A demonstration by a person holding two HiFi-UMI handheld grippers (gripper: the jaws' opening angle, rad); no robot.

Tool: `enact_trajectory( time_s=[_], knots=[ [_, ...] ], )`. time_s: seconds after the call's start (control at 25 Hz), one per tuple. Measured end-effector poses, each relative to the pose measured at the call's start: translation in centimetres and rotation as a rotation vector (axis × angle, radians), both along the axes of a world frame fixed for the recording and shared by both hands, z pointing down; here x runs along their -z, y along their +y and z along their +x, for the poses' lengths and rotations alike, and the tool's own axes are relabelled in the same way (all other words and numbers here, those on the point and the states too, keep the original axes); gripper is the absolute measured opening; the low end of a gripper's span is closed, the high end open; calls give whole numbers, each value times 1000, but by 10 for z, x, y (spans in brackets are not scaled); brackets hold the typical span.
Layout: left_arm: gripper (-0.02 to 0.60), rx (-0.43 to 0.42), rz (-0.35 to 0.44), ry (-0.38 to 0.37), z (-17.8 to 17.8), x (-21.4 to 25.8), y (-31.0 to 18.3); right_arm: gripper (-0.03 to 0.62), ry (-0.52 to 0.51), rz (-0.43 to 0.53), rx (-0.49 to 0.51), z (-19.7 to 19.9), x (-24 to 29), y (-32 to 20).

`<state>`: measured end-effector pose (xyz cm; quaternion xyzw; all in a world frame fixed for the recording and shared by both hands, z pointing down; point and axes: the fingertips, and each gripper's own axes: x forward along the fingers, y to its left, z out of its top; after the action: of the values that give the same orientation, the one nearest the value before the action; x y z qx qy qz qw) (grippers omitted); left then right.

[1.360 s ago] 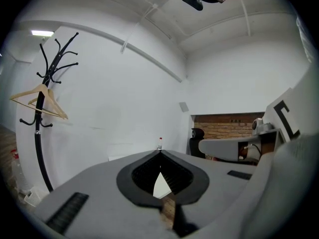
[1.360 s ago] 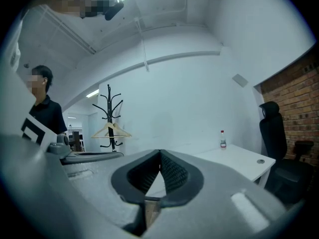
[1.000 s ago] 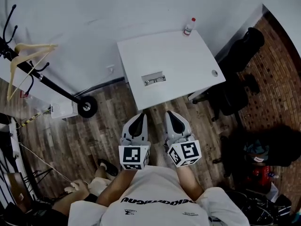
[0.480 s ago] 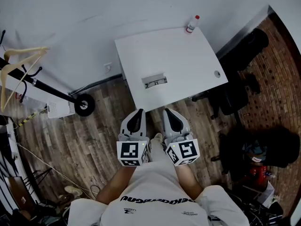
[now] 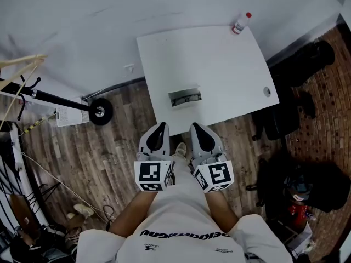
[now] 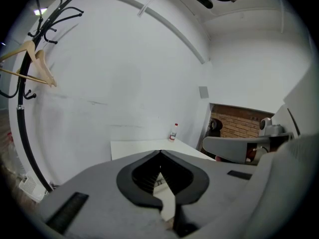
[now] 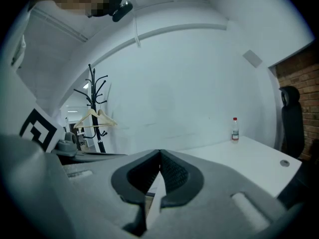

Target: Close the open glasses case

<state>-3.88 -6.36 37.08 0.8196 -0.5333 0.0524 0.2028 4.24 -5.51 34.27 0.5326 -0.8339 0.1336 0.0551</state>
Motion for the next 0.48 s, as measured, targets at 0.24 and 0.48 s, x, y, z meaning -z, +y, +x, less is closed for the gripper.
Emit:
enact_trajectory(
  time_s=[0.24,0.48],
  knots=[
    [-3,60,-62,-13,11,-33,-50,-5,-24,-44,49,14,-31,-42],
    [-2,92,-144,-2,22,-67,-80,-5,-26,-73,96,20,-55,-72]
  ],
)
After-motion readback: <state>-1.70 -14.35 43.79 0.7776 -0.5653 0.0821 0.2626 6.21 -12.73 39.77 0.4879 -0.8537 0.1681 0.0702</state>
